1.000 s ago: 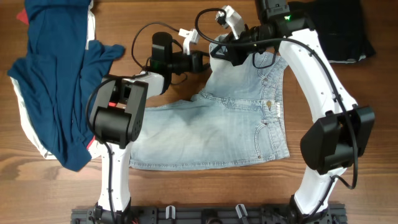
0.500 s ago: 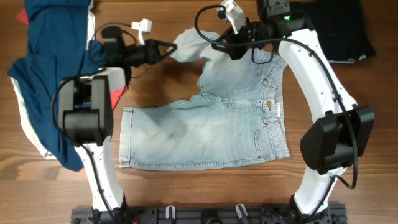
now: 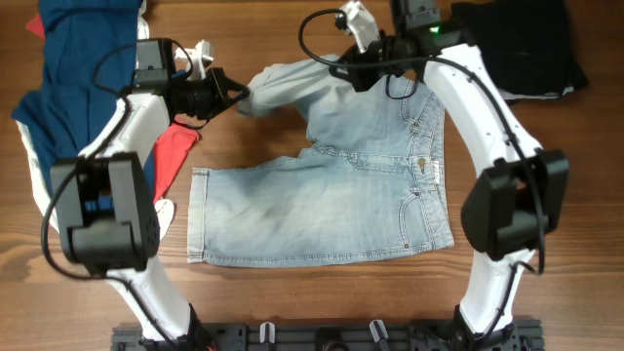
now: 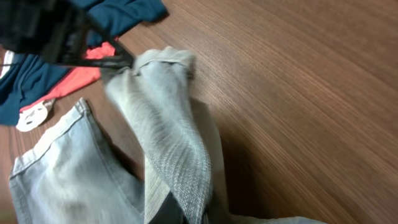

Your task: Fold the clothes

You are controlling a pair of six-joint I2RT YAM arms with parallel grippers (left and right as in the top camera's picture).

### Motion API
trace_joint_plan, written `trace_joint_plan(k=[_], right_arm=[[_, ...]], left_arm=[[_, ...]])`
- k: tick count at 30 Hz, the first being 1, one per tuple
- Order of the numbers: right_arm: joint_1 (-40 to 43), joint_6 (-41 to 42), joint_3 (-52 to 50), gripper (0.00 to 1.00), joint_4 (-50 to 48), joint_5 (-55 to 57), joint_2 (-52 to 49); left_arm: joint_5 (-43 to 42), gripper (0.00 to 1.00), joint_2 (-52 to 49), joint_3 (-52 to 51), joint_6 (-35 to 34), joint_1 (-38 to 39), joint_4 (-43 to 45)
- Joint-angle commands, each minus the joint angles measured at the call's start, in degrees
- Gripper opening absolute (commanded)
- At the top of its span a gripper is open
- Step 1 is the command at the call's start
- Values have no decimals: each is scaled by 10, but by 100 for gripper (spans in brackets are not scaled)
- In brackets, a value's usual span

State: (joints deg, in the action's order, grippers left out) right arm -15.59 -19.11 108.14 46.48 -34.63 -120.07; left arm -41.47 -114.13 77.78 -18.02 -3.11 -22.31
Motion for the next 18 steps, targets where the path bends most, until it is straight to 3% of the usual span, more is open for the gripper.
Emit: trace_joint_plan(k=[1,3,7,11,14,15,18], right_arm=[[10,28,5,14,-28,18,-14],[10,28,5,18,-44,21,-20],[10,28,5,49,-62,37,-29],[10,28,5,64,-62,38,-33],[8,28,5,71,-71,38,-33],[6,28,5,73,-77,38,-33],[2,28,5,74,-79,53,-34]], left_arm=[[269,4,32,-2,16,-10,-53],[327,4,43,-2,-9,-10,-71],[431,4,66,-2,-22,-10,-95],[510,4,84,-2,-20,-10,-133],[509,4,87,-2,-17,-9,-160],[502,8,87,-2,-17,-6,-174],[499,58,87,-2,-17,3,-193]])
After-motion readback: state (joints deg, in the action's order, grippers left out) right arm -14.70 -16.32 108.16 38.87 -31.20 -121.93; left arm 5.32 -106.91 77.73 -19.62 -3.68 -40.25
